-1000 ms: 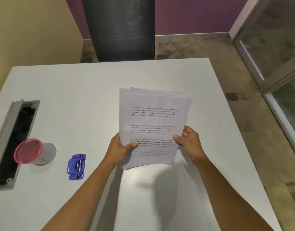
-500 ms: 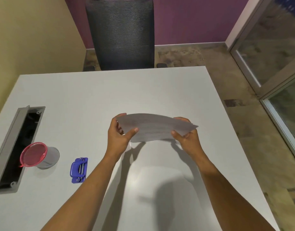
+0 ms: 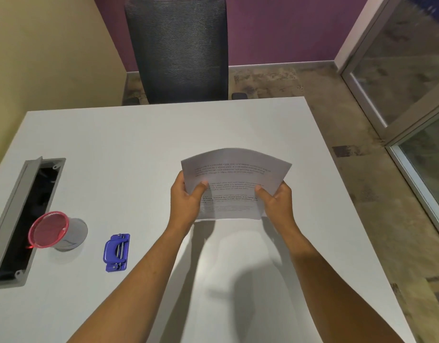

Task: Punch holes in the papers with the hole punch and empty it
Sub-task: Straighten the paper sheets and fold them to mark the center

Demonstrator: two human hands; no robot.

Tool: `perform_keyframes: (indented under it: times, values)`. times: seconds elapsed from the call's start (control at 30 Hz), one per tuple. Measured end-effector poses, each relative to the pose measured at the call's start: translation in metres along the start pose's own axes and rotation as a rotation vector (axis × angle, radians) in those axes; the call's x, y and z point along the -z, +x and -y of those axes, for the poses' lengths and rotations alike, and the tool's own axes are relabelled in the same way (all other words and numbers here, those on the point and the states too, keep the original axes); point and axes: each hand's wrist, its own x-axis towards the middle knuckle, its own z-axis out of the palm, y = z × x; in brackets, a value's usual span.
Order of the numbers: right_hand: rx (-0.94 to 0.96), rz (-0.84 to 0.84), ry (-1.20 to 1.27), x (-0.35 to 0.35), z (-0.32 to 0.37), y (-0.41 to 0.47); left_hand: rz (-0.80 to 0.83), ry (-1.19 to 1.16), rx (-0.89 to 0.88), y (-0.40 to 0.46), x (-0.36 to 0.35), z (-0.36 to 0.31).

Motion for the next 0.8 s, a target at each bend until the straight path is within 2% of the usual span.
perform_keyframes:
  times: [0.13,0.33,0.47,0.8]
  values:
    - [0.02,-0.005,-0.021,-0.002,-0.002,-0.002,-0.016,-0.032,-0.012,-0.003,0.005,0.002]
    - [-0.069,-0.013,-0.022,-0.003,-0.029,-0.015,-0.042,0.027,0.089,-0.013,0.006,0.024]
    - [-0.058,-0.025,-0.034,-0.004,-0.025,-0.012,-0.057,0.032,0.067,-0.011,0.004,0.02]
    - [-0.085,0.033,-0.063,-0.002,-0.041,-0.01,-0.018,0.051,0.099,-0.013,0.007,0.032]
